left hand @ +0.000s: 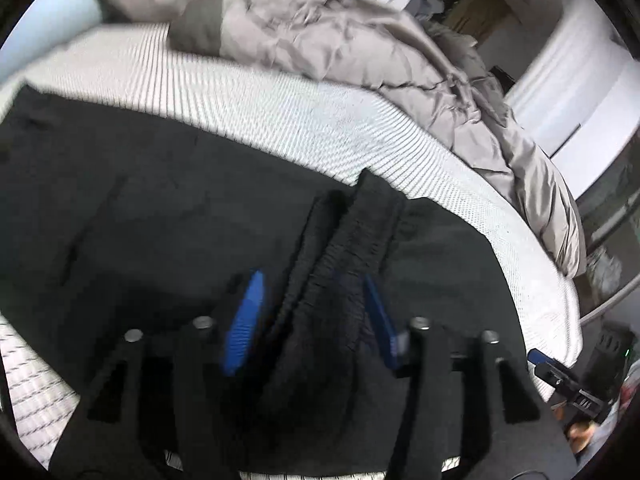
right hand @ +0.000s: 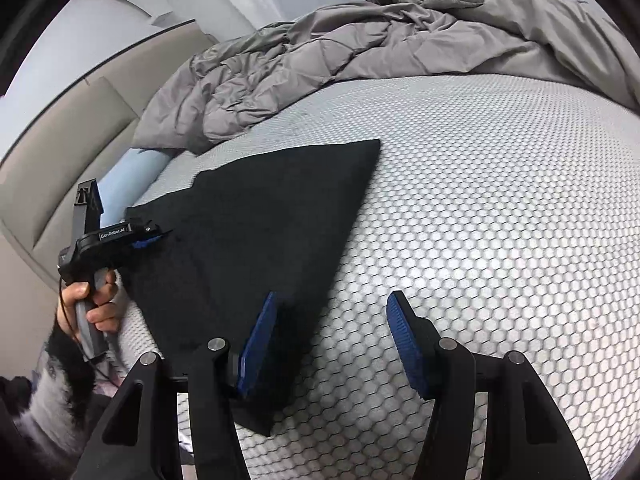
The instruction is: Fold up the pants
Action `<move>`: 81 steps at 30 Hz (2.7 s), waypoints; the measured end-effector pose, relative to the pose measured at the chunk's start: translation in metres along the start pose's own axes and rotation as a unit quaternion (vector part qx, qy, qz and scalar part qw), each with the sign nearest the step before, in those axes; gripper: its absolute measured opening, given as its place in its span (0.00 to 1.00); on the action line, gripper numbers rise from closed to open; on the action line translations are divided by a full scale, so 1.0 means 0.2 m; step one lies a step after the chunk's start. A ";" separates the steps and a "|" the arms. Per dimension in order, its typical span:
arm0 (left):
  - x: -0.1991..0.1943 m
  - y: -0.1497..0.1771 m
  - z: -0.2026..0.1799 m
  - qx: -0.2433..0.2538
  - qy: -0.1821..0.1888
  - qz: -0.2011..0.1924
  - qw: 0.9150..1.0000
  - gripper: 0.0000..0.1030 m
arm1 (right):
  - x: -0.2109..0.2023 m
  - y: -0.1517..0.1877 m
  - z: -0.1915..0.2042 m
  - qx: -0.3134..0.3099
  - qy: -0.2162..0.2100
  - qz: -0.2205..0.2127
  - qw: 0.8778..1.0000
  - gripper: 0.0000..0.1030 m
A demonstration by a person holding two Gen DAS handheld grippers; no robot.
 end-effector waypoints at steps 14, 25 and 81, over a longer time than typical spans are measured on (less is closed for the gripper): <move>-0.19 0.43 -0.93 0.224 0.098 -0.019 0.969 0.75 | 0.04 0.13 0.10 -0.048 -0.021 0.043 0.998 0.61; -0.01 0.83 -1.18 0.332 0.068 0.023 0.940 0.77 | 0.41 -0.06 0.01 0.061 -0.031 0.056 0.996 0.38; 0.07 0.48 -0.54 0.314 0.018 0.026 0.949 0.64 | 0.25 -0.01 0.13 -0.140 0.186 0.057 0.971 0.33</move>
Point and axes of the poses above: each gripper's, at about its wrist camera, not at the fingertips, and x roughly the way its jaws point, z to its left, y to its underside, the point moved 8 cm from there along x, roughly the way its jaws point, and after that the axes turned 8 degrees about -y, right-handed, at the moved point
